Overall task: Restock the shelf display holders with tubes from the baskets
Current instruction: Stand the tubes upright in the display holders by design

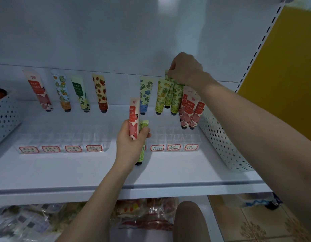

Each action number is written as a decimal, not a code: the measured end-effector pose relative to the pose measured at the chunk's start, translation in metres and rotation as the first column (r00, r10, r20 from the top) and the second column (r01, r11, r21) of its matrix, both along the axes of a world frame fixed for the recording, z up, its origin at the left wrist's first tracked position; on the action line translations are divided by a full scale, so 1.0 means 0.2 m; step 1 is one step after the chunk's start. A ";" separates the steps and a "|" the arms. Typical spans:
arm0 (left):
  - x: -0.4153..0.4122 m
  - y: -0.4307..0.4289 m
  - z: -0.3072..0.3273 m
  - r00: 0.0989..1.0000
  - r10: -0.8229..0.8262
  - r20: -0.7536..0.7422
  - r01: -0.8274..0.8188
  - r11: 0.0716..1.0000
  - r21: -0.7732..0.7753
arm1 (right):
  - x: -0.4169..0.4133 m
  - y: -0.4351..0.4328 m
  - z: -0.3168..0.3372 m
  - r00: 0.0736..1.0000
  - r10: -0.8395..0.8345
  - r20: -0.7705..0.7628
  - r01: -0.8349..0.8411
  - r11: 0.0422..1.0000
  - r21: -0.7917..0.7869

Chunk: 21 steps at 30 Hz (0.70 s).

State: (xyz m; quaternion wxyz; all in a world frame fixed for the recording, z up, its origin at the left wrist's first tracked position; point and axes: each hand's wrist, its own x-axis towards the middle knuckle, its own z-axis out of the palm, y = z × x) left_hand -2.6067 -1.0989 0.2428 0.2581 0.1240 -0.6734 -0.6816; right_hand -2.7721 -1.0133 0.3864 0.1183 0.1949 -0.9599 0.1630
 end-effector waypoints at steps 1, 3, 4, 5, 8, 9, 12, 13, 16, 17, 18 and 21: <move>0.00 0.00 0.00 1.000 -0.001 0.000 0.001 1.000 -0.001 | 0.00 0.00 0.00 1.000 0.001 0.002 -0.001 1.000 -0.001; 0.00 0.00 0.00 1.000 -0.004 0.001 0.004 1.000 -0.004 | 0.00 0.00 -0.01 1.000 0.003 0.006 -0.003 1.000 0.000; 0.00 0.00 0.00 1.000 -0.004 0.001 0.004 1.000 -0.003 | 0.00 0.00 0.00 1.000 0.005 0.008 -0.005 1.000 0.002; 0.00 0.00 0.00 1.000 -0.004 0.001 0.004 1.000 -0.003 | 0.00 0.00 0.00 1.000 0.010 0.013 -0.010 1.000 0.005; 0.00 0.00 0.00 1.000 0.000 0.006 0.000 1.000 -0.014 | 0.00 0.01 0.02 0.999 0.022 0.040 -0.022 1.000 -0.003; 0.00 0.00 0.00 1.000 0.001 0.007 -0.001 1.000 -0.017 | 0.00 0.01 0.02 0.999 0.026 0.047 -0.025 1.000 -0.006; 0.00 0.01 0.01 1.000 -0.002 0.003 0.002 1.000 -0.014 | 0.00 0.01 0.00 0.998 0.042 0.054 -0.044 0.999 0.026; 0.00 0.01 0.01 1.000 -0.001 0.006 0.002 1.000 -0.015 | 0.00 0.01 -0.01 0.998 0.042 0.053 -0.045 0.998 0.044; 0.01 0.01 0.01 1.000 -0.001 0.009 0.001 1.000 -0.021 | -0.01 0.01 -0.03 0.998 0.047 0.035 -0.049 0.997 0.063; 0.01 0.01 0.00 1.000 0.000 0.011 0.000 1.000 -0.022 | -0.01 0.01 -0.03 0.998 0.051 0.034 -0.053 0.997 0.063; 0.01 0.00 0.00 1.000 -0.001 0.015 0.001 1.000 -0.021 | -0.01 0.02 -0.03 0.997 0.060 0.041 -0.063 0.996 0.064; 0.01 0.01 0.01 1.000 -0.004 0.022 0.004 1.000 -0.013 | -0.02 0.03 -0.02 0.992 0.091 0.088 -0.096 0.994 0.057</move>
